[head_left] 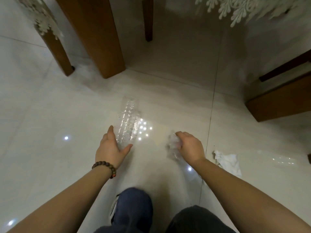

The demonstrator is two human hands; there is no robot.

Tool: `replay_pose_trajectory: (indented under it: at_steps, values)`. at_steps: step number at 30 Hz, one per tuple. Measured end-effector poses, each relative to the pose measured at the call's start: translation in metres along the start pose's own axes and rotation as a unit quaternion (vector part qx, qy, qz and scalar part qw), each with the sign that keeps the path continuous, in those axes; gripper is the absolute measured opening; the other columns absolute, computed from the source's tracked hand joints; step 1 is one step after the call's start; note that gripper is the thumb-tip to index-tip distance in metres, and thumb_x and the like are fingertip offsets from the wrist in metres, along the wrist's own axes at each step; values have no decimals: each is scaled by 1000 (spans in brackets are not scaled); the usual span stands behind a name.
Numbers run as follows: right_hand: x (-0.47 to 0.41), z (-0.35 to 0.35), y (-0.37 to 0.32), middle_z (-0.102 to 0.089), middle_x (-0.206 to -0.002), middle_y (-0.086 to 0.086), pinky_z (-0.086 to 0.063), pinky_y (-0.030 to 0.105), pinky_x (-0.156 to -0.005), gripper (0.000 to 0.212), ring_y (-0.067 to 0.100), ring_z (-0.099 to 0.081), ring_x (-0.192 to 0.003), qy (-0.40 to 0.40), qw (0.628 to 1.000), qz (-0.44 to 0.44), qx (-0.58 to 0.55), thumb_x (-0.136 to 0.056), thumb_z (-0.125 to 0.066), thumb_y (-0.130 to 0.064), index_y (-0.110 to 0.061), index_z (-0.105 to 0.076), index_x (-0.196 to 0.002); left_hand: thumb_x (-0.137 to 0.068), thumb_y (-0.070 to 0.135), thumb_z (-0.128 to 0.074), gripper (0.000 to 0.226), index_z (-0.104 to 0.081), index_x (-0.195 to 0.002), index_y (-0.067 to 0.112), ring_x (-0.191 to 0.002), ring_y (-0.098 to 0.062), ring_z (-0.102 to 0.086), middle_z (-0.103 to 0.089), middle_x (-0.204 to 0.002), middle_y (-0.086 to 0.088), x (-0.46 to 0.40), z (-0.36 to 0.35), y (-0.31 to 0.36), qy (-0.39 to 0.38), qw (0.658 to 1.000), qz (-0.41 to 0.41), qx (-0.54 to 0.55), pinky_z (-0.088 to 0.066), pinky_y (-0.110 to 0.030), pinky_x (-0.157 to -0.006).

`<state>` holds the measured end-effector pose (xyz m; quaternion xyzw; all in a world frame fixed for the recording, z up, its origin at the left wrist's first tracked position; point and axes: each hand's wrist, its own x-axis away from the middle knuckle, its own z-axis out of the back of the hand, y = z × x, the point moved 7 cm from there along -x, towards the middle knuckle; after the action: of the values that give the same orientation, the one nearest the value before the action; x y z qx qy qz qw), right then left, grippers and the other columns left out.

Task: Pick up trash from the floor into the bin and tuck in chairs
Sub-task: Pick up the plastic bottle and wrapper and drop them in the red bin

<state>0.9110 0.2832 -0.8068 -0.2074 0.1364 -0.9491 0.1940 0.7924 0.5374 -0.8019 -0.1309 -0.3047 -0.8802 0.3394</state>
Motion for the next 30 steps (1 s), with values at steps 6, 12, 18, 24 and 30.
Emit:
replay_pose_trajectory:
  at_steps: [6, 12, 18, 24, 30]
  values:
    - [39, 148, -86, -66, -93, 5, -43, 30, -65, 25, 25, -58, -80, 89, 992, 5, -88, -87, -58, -23, -16, -59, -110, -75, 53, -69, 100, -10, -148, 19, -121, -26, -51, -40, -144, -9, 66, 122, 45, 45, 999, 12, 27, -51, -43, -87]
    - [108, 295, -189, -66, -97, 1, -32, 23, -64, 31, 21, -58, -83, 97, 988, 27, -116, -89, -57, -35, -20, -58, -115, -74, 57, -69, 99, -13, -147, 21, -118, -26, -53, -43, -141, -8, 156, 278, 99, 105, 993, 28, 48, -52, -41, -87]
    - [191, 416, -297, -64, -112, -2, -45, 30, -78, 38, 22, -59, -98, 49, 990, 75, -110, -89, -52, -42, -26, -52, -124, -72, 61, -68, 99, -16, -146, 22, -117, -25, -54, -44, -141, -6, 269, 427, 141, 159, 982, 58, 81, -52, -42, -88]
    - [258, 499, -399, -64, -112, 1, -45, 32, -81, 35, 23, -59, -101, 55, 979, 152, -120, -90, -53, -38, -25, -53, -122, -71, 65, -63, 94, -22, -144, 21, -110, -22, -56, -49, -134, -6, 361, 532, 140, 209, 970, 71, 104, -53, -39, -81]
    - [268, 525, -499, -63, -115, 3, -47, 37, -88, 41, 25, -58, -105, 39, 972, 202, -113, -89, -55, -37, -21, -50, -127, -69, 60, -67, 82, -34, -134, 22, -96, -20, -58, -56, -116, -3, 387, 613, 93, 258, 951, 115, 123, -49, -31, -69]
